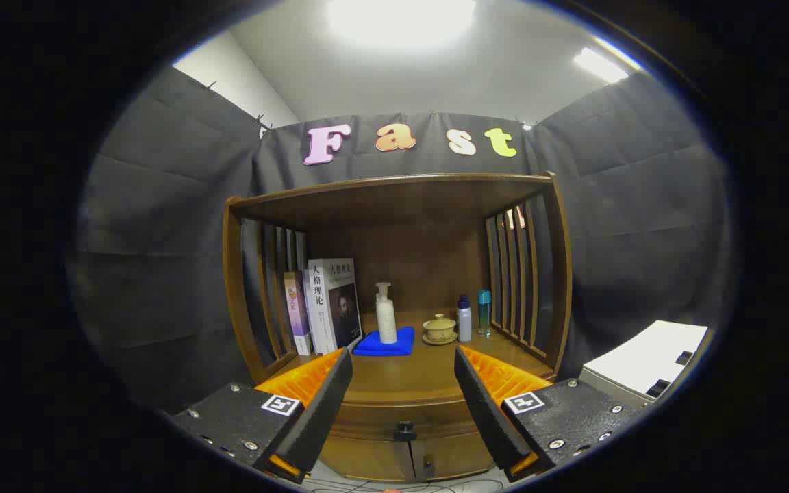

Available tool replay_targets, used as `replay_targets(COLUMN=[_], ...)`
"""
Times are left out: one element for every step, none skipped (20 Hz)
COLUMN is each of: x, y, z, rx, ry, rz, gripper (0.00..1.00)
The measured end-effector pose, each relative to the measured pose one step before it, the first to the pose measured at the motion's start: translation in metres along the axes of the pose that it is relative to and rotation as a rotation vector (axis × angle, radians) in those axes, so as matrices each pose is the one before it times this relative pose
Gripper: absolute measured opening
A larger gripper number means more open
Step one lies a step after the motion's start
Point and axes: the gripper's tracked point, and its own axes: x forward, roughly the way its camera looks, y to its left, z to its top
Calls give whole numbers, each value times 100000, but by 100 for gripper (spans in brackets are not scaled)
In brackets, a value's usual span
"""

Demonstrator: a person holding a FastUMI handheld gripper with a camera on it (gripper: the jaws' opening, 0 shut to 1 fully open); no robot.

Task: Pull open the drawer, take out the items inside it, and place them on the countertop above the cabinet.

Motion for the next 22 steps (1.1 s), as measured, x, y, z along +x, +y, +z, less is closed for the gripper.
replay_targets(x=[-10, 93, 6, 89, -14, 27, 73, 62, 98, 37, -70, 36, 19, 145, 52, 128, 38, -61, -62, 52, 358, 535], y=[137, 49, 59, 230, 197, 58, 80, -26, -57, -85, -24, -78, 205, 460, 322, 130, 46, 73, 254, 236, 132, -223], z=[61, -161, -4, -137, -65, -217, -73, -287, -192, -385, -326, -236, -124, -234, -68, -27, 46, -115, 12, -128, -34, -258], rx=[-996, -1025, -778, -500, -130, 135, 173, 114, -119, -151, 399, 982, 1215, 592, -375, -1199, -1721, -1967, -2213, -3400, -4475, -4723], ry=[-99, -59, 56, 12, 282, 170, 470, 384, 568, 805, 858, 527, 706, 561, 445, -81, -408, -429, -458, -524, -1081, -799], rz=[97, 2, 166, 332, 315, 529, 352, 113, -29, -145, -187, -244, 540, 1307, 1083, 356, -251, -69, 447, 556, 5, -1332], gripper=[93, 93, 93, 93, 93, 93, 93, 93, 93, 93, 93, 93, 93, 93, 93, 93, 93, 93, 93, 93, 93, 93])
